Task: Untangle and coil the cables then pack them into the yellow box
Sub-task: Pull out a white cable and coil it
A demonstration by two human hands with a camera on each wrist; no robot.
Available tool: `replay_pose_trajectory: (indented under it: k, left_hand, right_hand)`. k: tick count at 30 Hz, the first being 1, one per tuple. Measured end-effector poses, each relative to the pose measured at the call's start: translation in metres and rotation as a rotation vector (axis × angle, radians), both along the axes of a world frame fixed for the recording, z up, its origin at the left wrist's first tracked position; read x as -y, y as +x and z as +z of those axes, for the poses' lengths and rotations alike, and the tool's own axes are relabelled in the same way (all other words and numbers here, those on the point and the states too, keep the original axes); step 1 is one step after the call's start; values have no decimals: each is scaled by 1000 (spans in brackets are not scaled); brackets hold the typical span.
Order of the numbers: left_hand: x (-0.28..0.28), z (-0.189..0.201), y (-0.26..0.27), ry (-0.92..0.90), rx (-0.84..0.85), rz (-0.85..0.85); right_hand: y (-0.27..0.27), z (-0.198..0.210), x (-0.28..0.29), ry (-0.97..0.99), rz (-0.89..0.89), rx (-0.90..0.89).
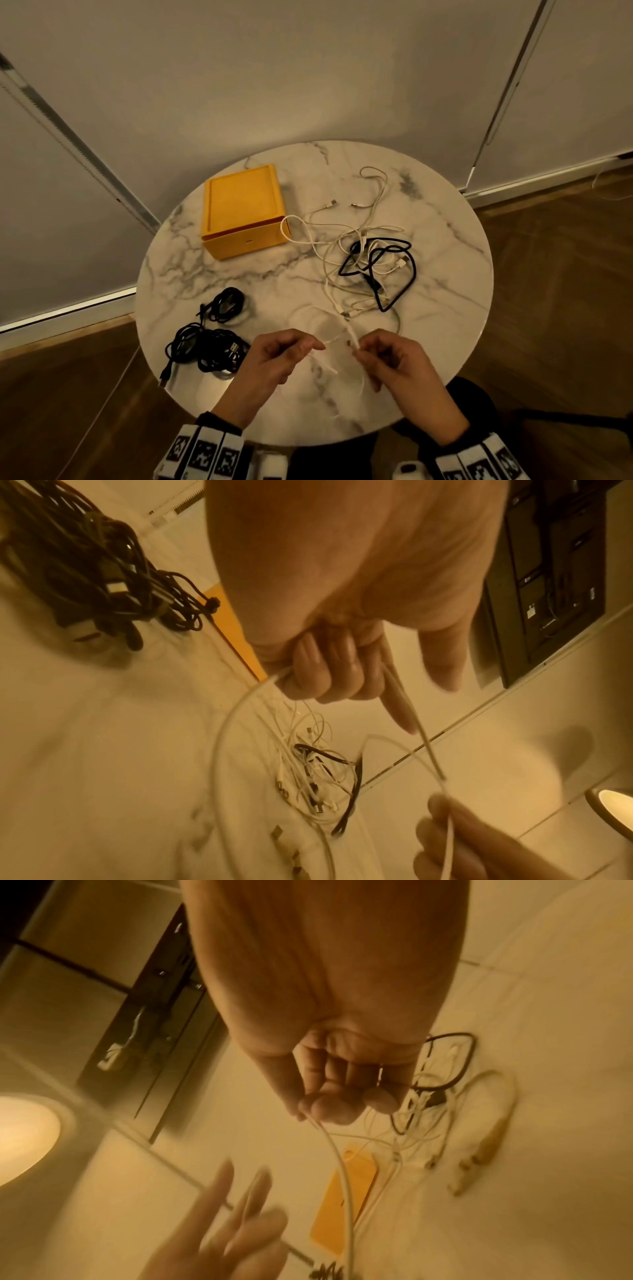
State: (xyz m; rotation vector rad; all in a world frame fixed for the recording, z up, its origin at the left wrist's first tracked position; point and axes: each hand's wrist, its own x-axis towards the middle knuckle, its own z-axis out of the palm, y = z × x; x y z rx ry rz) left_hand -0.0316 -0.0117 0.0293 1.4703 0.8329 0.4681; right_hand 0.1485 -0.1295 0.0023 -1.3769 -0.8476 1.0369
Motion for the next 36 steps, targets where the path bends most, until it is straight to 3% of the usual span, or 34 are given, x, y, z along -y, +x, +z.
replay_pose_trajectory:
  k: [2,4,7,11,13,15,17,20,23,25,28,30,32,36]
  left_hand:
    - [-2,-4,-4,-3,-46,59]
    - [-4,-11,-6,-93,-43,153]
    - [-5,-9,-5,-182,5,278]
    - [6,-9,6,-193,59,268]
    - [14,-8,14,-267,126,283]
    - [24,-3,24,-389,226,294]
    - [30,0,34,-572,366,312]
    - [30,4,37,-756,596,344]
    - [18,4,29,-630,565,329]
    - [14,7,22,-352,454,259]
    - [17,11,18,99,118,64]
    - [19,16,18,234,48,-45]
    - [18,29,21,54,224,-27]
    - [15,46,28,-589,649,113]
  right_hand:
    - [18,-9,7,-8,-122,-35]
    - [38,-19,19,-96,-134,15]
    - [57,-28,40,-392,81,239]
    - [59,-3,54,-657,330,555]
    - [49,18,54,-534,313,629]
    - [31,35,49,-267,209,596]
    - [8,40,40,-75,217,577]
    - [-26,26,28,-19,330,543]
    - [-21,26,26,100,165,469]
    - [-4,44,26,168,73,490]
    - [20,83,22,230,26,533]
    - [32,89,10,190,-31,516]
    - [39,85,-7,133,-41,518]
    - [22,56,-38,104,-15,493]
